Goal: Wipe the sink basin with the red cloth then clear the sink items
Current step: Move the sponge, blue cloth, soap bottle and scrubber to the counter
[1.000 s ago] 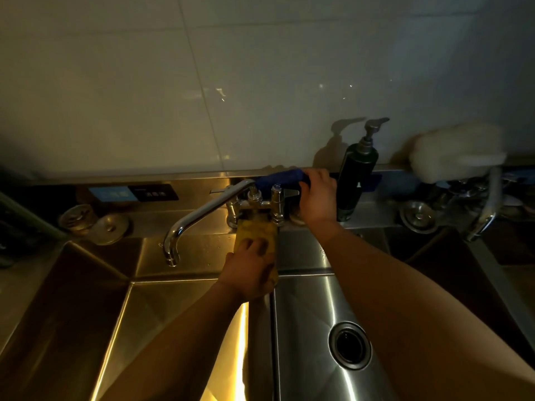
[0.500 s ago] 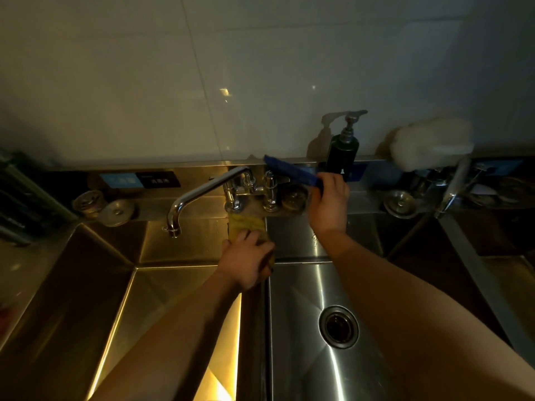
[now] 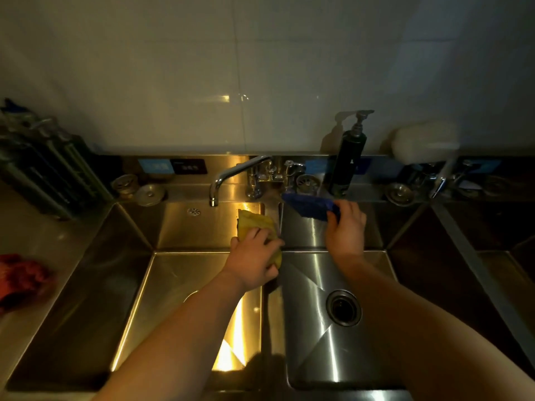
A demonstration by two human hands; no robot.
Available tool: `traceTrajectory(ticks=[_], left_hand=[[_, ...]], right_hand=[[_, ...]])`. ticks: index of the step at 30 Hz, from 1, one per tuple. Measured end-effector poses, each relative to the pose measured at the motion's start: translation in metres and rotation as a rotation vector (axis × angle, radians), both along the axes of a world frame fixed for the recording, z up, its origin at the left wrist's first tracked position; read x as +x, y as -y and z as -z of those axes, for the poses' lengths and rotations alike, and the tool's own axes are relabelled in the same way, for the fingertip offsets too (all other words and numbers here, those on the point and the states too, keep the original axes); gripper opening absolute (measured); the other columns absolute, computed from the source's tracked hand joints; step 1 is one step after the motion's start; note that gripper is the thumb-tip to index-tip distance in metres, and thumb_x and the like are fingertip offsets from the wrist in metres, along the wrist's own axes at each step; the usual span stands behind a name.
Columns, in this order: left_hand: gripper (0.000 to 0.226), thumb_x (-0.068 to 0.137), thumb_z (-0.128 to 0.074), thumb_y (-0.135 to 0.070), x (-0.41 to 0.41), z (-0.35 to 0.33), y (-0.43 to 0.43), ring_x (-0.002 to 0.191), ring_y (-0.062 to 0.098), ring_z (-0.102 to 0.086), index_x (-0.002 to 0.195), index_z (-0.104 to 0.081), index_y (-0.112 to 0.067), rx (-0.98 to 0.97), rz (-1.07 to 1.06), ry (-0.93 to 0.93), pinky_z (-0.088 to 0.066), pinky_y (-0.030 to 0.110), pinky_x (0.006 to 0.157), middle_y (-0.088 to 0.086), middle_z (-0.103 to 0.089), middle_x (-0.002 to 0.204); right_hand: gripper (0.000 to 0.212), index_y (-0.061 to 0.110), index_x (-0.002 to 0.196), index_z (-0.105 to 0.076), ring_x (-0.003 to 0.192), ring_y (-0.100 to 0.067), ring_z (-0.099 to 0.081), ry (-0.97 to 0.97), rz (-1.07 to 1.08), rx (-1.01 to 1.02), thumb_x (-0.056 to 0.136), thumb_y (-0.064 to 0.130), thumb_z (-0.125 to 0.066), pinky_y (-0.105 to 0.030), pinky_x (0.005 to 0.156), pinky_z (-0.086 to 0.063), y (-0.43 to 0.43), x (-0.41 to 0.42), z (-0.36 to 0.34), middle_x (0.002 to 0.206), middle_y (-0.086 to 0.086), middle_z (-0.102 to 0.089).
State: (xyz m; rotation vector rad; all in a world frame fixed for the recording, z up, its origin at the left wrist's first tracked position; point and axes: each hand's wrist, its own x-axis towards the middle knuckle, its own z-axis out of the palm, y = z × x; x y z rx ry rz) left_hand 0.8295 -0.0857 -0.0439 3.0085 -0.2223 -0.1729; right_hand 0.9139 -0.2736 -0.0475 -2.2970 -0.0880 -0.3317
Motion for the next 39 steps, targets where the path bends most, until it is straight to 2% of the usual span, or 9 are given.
traceTrajectory(ticks=[3,8,15,23,28,33,39], left_hand=[[0.059,0.082,-0.054,-0.042,-0.027,0.0,-0.017,0.134,0.023,-0.019,0.138,-0.035,-0.035,-0.003,0.015,0.008,-0.031,0.049,0.097,0.001,-0.028,0.146],[0.059,0.082,-0.053,-0.042,-0.066,-0.003,-0.04,0.135,0.023,-0.018,0.138,-0.034,-0.035,-0.016,-0.007,0.044,-0.031,0.049,0.097,0.0,-0.027,0.146],[0.057,0.081,-0.052,-0.044,-0.122,-0.008,-0.088,0.132,0.023,-0.022,0.135,-0.038,-0.032,0.014,-0.044,0.086,-0.034,0.05,0.092,0.002,-0.031,0.142],[0.059,0.082,-0.052,-0.044,-0.169,-0.018,-0.147,0.132,0.025,-0.024,0.137,-0.038,-0.028,0.073,-0.108,0.115,-0.036,0.047,0.09,0.004,-0.032,0.143],[0.058,0.084,-0.05,-0.045,-0.178,-0.016,-0.174,0.131,0.025,-0.024,0.137,-0.036,-0.028,0.081,-0.161,0.112,-0.035,0.043,0.087,0.004,-0.031,0.143],[0.057,0.084,-0.049,-0.045,-0.171,-0.011,-0.213,0.131,0.026,-0.024,0.137,-0.036,-0.028,0.08,-0.22,0.088,-0.034,0.045,0.087,0.005,-0.031,0.143],[0.056,0.084,-0.05,-0.045,-0.149,-0.013,-0.263,0.129,0.028,-0.024,0.136,-0.037,-0.029,0.103,-0.316,0.056,-0.035,0.047,0.087,0.005,-0.032,0.142]], right_hand=[[0.024,0.015,0.118,-0.051,0.118,-0.024,-0.039,-0.012,-0.005,-0.006,0.095,0.017,-0.047,-0.027,0.09,-0.032,-0.012,-0.028,0.002,0.122,-0.008,-0.05],[0.021,0.021,0.116,-0.05,0.117,-0.019,-0.041,-0.046,-0.074,0.032,0.094,0.019,-0.048,-0.025,0.091,-0.033,-0.046,-0.073,-0.003,0.121,-0.002,-0.049],[0.022,0.019,0.116,-0.051,0.116,-0.02,-0.041,-0.062,-0.171,0.054,0.095,0.021,-0.048,-0.029,0.093,-0.037,-0.108,-0.133,-0.009,0.121,-0.005,-0.049],[0.021,0.02,0.114,-0.053,0.109,-0.021,-0.046,-0.044,-0.203,0.073,0.094,0.024,-0.051,-0.028,0.082,-0.037,-0.171,-0.175,-0.008,0.117,-0.005,-0.05],[0.024,0.013,0.116,-0.055,0.107,-0.025,-0.049,-0.054,-0.248,0.086,0.093,0.021,-0.052,-0.03,0.088,-0.039,-0.203,-0.18,-0.006,0.115,-0.011,-0.051],[0.027,0.012,0.119,-0.054,0.109,-0.026,-0.047,-0.071,-0.294,0.076,0.094,0.022,-0.051,-0.034,0.09,-0.04,-0.246,-0.164,-0.004,0.118,-0.011,-0.051],[0.027,0.016,0.12,-0.054,0.112,-0.023,-0.045,-0.091,-0.355,0.077,0.094,0.024,-0.051,-0.024,0.087,-0.034,-0.299,-0.127,0.005,0.119,-0.008,-0.051]])
